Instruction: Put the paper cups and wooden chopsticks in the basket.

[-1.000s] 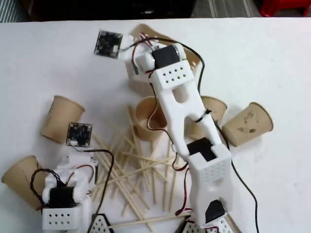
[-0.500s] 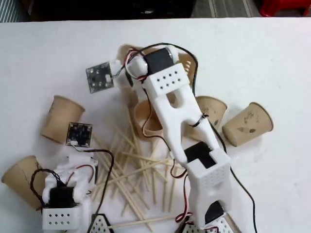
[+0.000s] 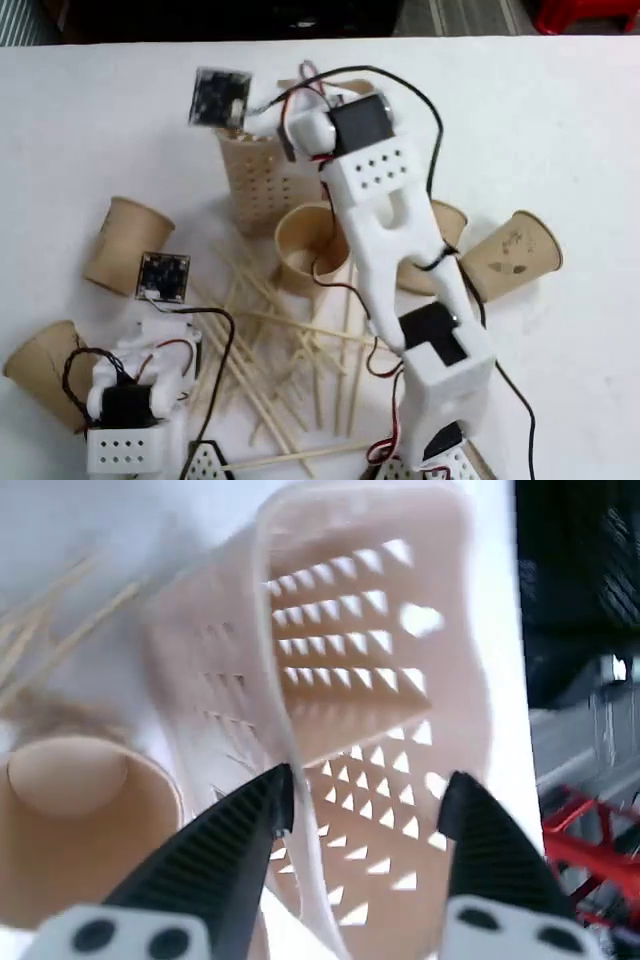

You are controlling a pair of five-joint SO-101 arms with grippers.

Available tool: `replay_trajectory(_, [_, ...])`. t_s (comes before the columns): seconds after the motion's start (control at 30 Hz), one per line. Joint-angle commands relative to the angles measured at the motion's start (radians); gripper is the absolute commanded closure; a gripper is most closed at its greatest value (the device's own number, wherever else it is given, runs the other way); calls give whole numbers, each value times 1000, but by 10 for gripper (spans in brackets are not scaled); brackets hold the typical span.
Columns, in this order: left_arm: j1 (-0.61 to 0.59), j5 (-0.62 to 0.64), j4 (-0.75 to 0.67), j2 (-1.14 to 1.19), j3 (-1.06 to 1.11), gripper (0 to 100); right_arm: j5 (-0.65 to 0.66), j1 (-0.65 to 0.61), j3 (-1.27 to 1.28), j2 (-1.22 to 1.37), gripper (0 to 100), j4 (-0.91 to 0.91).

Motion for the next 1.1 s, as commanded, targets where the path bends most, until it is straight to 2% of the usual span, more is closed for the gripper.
replay_trajectory(0.0, [-7, -6, 5, -8, -3, 976, -115, 15, -41, -120, 760, -8])
replay_trajectory(0.23, [-7, -6, 5, -8, -3, 976, -354, 15, -34, -217, 830, 140])
replay_trajectory(0.4, [-5, -6, 5, -8, -3, 976, -632, 56, 34, -254, 863, 147])
replay_trajectory(0.53, [-5, -6, 5, -8, -3, 976, -796, 76, 143, -292, 876, 147])
replay_trajectory(0.63, [-5, -6, 5, -8, -3, 976, -852, 81, 232, -341, 889, 147])
replay_trajectory(0.87, [-5, -6, 5, -8, -3, 976, -859, 82, 463, -449, 927, 147])
replay_trajectory(0.93, [-5, -6, 5, -8, -3, 976, -907, 82, 545, -453, 902, 142])
replay_trajectory(1.07, [-4, -6, 5, -8, -3, 976, -1091, 82, 686, -452, 804, 102])
